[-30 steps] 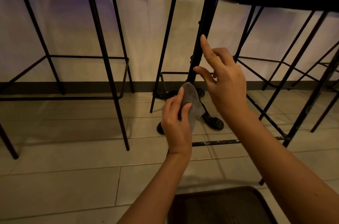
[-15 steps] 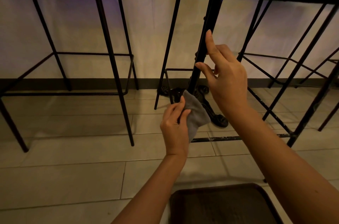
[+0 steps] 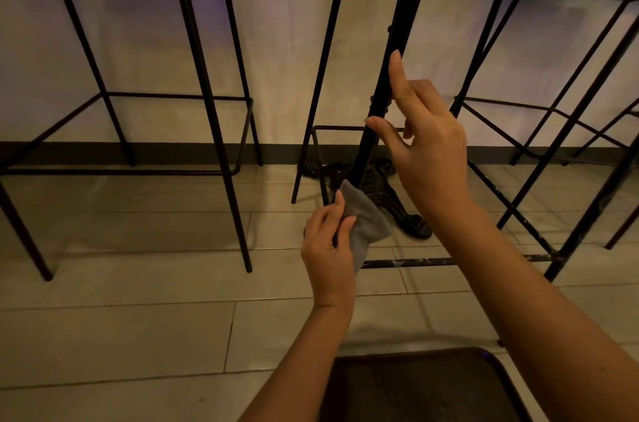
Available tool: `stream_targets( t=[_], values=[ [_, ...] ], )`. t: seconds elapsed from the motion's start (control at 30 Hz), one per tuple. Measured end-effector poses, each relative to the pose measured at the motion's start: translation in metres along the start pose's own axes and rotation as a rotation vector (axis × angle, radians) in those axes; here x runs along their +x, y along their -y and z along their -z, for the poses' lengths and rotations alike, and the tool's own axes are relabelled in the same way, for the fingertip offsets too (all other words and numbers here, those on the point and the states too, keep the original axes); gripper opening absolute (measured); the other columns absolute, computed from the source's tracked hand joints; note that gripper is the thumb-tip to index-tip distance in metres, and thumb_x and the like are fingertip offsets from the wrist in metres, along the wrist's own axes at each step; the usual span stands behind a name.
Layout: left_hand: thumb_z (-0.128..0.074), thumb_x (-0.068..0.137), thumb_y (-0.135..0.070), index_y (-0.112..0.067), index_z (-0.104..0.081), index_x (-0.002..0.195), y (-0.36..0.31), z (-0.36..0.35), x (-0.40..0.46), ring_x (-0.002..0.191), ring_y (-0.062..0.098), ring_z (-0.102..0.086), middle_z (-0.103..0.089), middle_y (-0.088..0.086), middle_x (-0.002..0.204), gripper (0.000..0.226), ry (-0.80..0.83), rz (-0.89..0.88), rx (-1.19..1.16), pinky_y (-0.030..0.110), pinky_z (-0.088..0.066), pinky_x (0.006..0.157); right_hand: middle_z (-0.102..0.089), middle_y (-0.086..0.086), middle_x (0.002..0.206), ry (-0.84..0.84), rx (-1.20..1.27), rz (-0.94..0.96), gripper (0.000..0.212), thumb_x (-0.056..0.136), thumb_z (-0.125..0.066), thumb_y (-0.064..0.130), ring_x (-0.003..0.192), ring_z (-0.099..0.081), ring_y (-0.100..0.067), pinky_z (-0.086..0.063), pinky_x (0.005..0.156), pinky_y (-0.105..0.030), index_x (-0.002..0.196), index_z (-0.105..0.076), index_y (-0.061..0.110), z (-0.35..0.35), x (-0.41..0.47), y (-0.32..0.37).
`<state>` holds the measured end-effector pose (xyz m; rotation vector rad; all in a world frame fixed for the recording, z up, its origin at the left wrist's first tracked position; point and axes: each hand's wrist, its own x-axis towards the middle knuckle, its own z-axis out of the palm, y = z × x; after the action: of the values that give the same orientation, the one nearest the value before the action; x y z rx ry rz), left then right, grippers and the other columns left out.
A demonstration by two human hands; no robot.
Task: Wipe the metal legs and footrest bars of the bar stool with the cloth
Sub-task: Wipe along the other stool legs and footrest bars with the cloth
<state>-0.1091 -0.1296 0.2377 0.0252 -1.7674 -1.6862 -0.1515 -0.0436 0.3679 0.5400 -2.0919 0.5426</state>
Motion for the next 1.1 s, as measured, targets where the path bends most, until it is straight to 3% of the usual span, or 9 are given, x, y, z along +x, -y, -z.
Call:
stream_targets(
  t=[0.3, 0.5, 0.73, 1.1],
  values=[
    [-0.060, 0.085, -0.004, -0.010, -0.061, 0.115, 0.000, -0.003, -0.001, 0.099, 0.002, -0.057, -0.060, 0.003, 0.104, 0.031, -0.031, 0.030, -0.005, 0.008, -0.045, 0.086, -0.056, -0.006, 0.098, 0.016, 0.034, 0.000, 0.069, 0.086, -0.055, 0.036, 0.073, -0.041, -0.008, -0.052, 0.062, -0.038, 0.143, -0.026, 0.011, -0.005, -0.007, 0.000],
    [-0.057, 0.087, -0.006, -0.008, -0.061, 0.118, 0.006, -0.006, -0.005, 0.099, 0.007, -0.058, -0.060, 0.005, 0.106, 0.031, -0.046, 0.013, -0.005, 0.016, -0.049, 0.088, -0.056, -0.007, 0.098, 0.015, 0.054, -0.001, 0.069, 0.085, -0.060, 0.030, 0.072, -0.041, -0.008, -0.052, 0.061, -0.035, 0.142, -0.028, 0.007, -0.008, -0.008, -0.001],
    [-0.058, 0.086, -0.006, -0.017, -0.056, 0.120, 0.021, 0.003, -0.018, 0.100, 0.008, -0.059, -0.061, 0.004, 0.109, 0.036, -0.031, 0.059, 0.083, 0.022, -0.050, 0.091, -0.055, -0.007, 0.100, -0.020, 0.079, -0.033, 0.065, 0.087, -0.053, 0.029, 0.072, -0.042, -0.007, -0.052, 0.058, -0.028, 0.142, -0.028, 0.006, -0.014, -0.012, 0.004],
    [-0.057, 0.086, -0.005, -0.011, -0.057, 0.120, 0.016, 0.001, -0.013, 0.103, 0.009, -0.058, -0.061, 0.007, 0.110, 0.035, -0.022, 0.022, 0.053, 0.021, -0.049, 0.092, -0.056, -0.007, 0.101, -0.069, 0.096, -0.032, 0.064, 0.086, -0.061, 0.020, 0.072, -0.043, -0.006, -0.053, 0.057, -0.032, 0.140, -0.031, 0.005, -0.016, -0.014, 0.007]
  ],
)
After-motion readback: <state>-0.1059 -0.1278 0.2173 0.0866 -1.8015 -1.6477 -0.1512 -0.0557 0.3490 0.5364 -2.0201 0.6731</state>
